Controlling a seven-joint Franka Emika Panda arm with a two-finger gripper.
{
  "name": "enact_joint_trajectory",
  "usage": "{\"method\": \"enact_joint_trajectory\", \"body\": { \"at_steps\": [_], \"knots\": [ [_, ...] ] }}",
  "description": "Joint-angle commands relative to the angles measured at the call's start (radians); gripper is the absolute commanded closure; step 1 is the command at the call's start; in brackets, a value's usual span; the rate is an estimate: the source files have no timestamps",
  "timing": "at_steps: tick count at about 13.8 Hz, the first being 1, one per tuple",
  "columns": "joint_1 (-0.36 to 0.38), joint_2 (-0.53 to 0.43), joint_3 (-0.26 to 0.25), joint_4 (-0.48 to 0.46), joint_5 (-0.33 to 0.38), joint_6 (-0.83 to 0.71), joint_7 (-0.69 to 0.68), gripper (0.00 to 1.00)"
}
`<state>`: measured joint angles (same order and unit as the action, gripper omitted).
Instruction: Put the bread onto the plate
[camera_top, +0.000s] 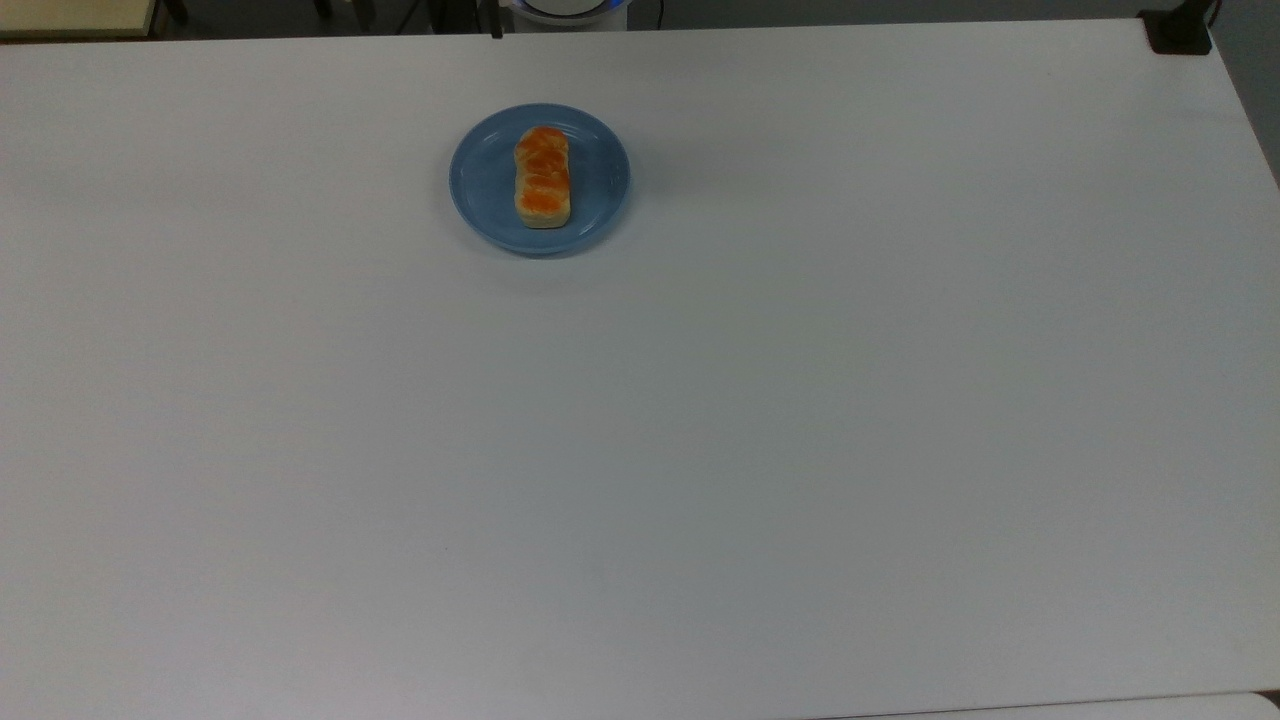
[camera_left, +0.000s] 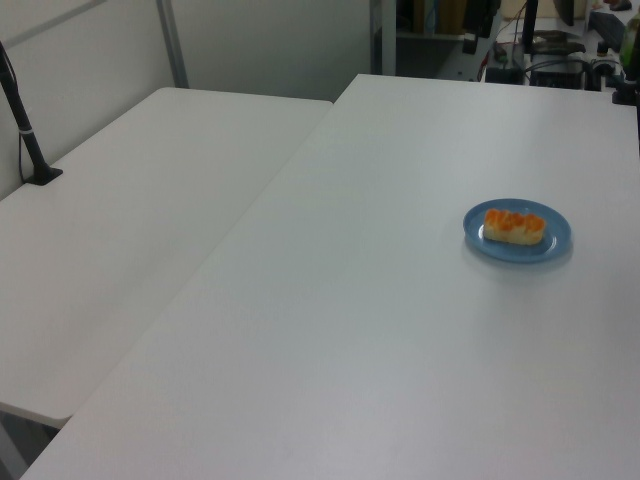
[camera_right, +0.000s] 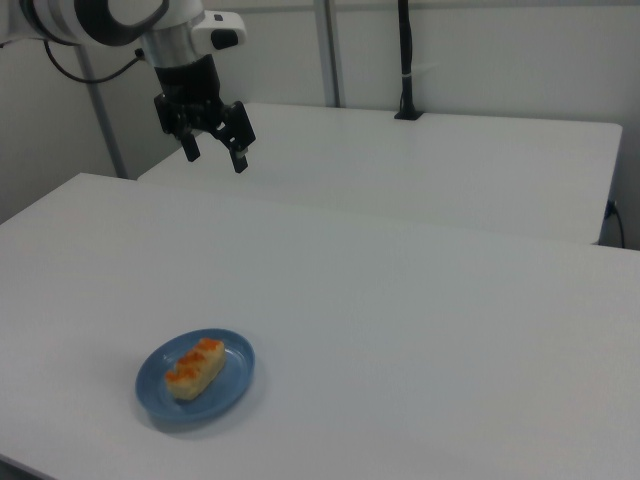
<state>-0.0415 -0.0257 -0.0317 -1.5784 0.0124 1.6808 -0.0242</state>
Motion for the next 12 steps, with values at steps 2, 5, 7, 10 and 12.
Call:
{"method": "enact_joint_trajectory", "body": {
  "at_steps": [2, 5, 7, 10, 12],
  "knots": [
    [0.002, 0.006, -0.011, 0.012, 0.024, 0.008, 0.030, 0.00],
    [0.008, 0.007, -0.010, 0.005, 0.015, 0.010, 0.021, 0.00],
    [0.008, 0.007, -0.010, 0.004, 0.015, 0.010, 0.021, 0.00],
    [0.008, 0.009, -0.010, 0.004, 0.015, 0.010, 0.021, 0.00],
    [0.008, 0.009, -0.010, 0.004, 0.017, 0.008, 0.021, 0.00]
  ]
}}
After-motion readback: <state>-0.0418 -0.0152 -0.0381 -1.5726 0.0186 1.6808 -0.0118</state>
